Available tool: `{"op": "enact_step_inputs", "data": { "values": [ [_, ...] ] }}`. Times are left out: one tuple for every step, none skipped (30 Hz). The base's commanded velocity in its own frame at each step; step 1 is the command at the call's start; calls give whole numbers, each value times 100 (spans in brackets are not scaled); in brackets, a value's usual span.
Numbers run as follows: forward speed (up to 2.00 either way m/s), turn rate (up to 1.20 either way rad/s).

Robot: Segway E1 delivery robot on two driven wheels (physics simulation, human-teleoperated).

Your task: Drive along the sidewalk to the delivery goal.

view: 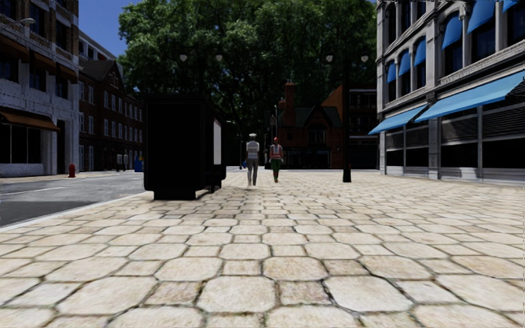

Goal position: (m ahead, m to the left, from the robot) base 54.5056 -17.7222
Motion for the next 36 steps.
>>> {"op": "enact_step_inputs", "data": {
  "values": [
    [200,39],
    [200,39],
    [200,25],
    [200,0],
    [200,0],
    [200,0],
    [200,0],
    [200,0],
    [200,0],
    [200,0],
    [200,0],
    [200,0],
    [200,0],
    [200,0],
    [200,0],
    [200,0],
    [200,0],
    [200,0],
    [200,0],
    [200,0],
    [200,0],
    [200,0],
    [200,0],
    [200,0],
    [200,0],
    [200,0],
    [200,0],
    [200,0],
    [200,0],
    [200,0],
    [200,0],
    [200,0],
    [200,0],
    [200,0],
    [200,0],
    [200,0]
  ]
}}
